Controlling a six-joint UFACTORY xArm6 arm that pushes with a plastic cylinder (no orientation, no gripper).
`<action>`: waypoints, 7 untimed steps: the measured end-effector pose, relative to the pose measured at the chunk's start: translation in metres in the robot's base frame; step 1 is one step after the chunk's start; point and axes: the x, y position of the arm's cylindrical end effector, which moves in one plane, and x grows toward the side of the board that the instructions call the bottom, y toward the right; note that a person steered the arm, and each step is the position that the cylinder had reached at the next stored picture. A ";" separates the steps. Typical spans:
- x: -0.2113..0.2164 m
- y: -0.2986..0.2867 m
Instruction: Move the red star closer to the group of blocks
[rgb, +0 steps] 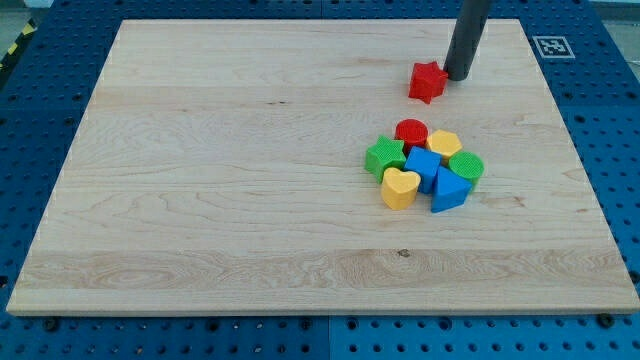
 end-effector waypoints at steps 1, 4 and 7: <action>0.010 0.000; -0.036 -0.066; 0.014 -0.045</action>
